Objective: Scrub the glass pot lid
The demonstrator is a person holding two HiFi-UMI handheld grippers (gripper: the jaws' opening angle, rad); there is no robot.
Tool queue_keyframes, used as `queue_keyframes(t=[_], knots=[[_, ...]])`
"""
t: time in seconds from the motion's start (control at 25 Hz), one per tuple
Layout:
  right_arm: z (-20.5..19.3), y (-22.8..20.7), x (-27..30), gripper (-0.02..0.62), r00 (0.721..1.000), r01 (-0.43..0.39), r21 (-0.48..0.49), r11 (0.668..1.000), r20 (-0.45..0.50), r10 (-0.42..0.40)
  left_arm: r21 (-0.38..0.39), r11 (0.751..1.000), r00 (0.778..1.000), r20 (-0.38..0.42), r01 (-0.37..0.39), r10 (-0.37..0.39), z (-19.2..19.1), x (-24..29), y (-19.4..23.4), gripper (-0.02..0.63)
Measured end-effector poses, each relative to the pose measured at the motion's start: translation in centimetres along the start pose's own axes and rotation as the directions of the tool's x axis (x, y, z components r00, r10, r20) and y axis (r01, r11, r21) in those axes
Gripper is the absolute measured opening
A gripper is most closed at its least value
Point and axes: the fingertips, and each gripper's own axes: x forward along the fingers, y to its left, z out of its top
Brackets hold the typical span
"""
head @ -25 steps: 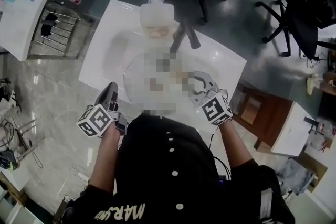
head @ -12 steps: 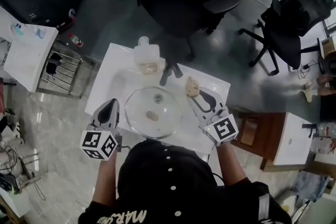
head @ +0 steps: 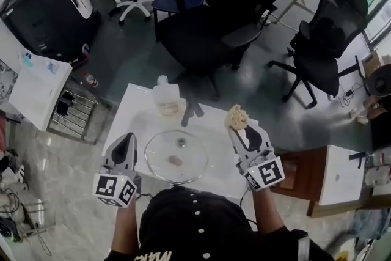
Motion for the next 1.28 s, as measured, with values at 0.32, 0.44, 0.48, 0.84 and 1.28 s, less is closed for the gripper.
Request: queue_keyframes(t=[0.32, 0.44, 0.48, 0.84, 1.28], knots=[[1.0, -2.2, -2.2, 0.132, 0.992, 0.116, -0.026, 0.993, 0.044, -0.115, 0.02, 0.999, 0.999, 0.036, -0.032, 0.031, 0.8, -0.9, -0.2, 0.026], [1.4, -2.4, -2.4, 0.132, 0.989, 0.132, -0.031, 0.991, 0.063, -0.13, 0.033, 0.998, 0.998, 0.044, -0.044, 0.042, 0.6, -1.0, -0.2, 0.026], [1.4, -2.4, -2.3, 0.13, 0.989, 0.134, -0.033, 0.99, 0.062, -0.132, 0.034, 0.998, 0.998, 0.045, -0.046, 0.044, 0.6, -0.9, -0.2, 0.026], [1.8, -1.6, -1.5, 0.13, 0.991, 0.121, -0.041, 0.992, 0.057, -0.119, 0.043, 0.998, 0.998, 0.05, -0.046, 0.044, 0.8, -1.1, -0.4, 0.026], [3.7, -1.5, -0.5, 0.13, 0.99, 0.12, -0.09, 0.989, 0.084, -0.113, 0.047, 0.997, 0.997, 0.054, -0.064, 0.061, 1.1, -1.1, 0.4, 0.026]])
